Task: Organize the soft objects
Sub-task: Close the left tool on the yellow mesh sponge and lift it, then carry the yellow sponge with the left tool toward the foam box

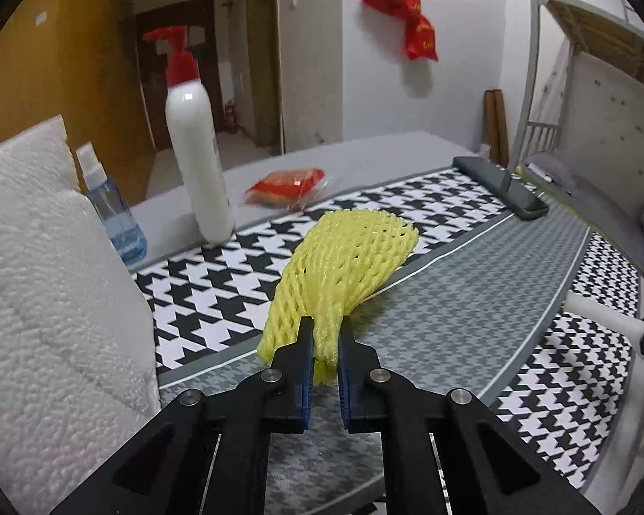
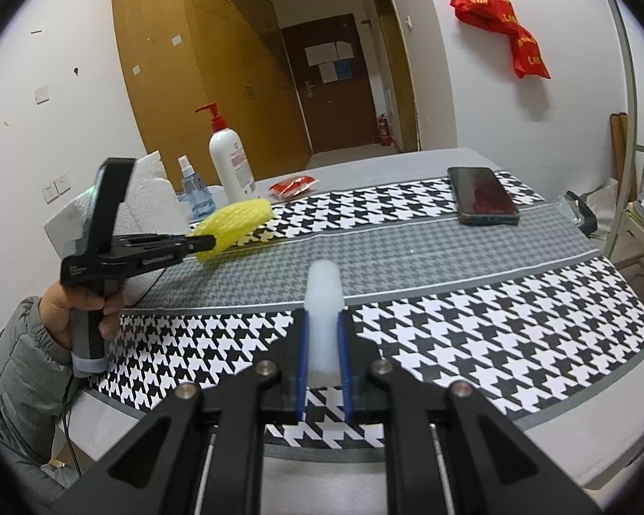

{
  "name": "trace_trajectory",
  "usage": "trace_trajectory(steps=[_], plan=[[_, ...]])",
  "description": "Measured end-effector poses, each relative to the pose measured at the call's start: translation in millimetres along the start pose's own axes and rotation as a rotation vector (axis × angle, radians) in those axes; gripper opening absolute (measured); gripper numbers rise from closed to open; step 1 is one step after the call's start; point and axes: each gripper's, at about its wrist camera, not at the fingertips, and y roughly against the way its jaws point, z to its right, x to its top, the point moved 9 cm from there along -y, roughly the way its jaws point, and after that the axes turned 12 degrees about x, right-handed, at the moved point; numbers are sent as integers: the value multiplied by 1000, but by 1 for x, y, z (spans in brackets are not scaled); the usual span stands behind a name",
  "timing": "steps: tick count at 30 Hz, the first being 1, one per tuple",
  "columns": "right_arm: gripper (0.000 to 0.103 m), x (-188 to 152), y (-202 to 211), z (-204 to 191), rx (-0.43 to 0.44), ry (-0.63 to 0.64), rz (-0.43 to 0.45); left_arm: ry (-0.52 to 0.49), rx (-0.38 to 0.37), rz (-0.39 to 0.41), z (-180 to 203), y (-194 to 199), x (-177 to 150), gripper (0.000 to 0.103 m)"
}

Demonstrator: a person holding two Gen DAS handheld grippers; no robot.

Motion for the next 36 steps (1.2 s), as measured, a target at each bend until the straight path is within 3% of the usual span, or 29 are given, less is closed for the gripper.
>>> trace_trajectory(steps=[18,36], plan=[[16,11,20,-13,-51,17,41,-12,-74,104,16,39,3,10],[16,25,53,-33,-88,19,152,10,-116,197,17,79,-2,10]])
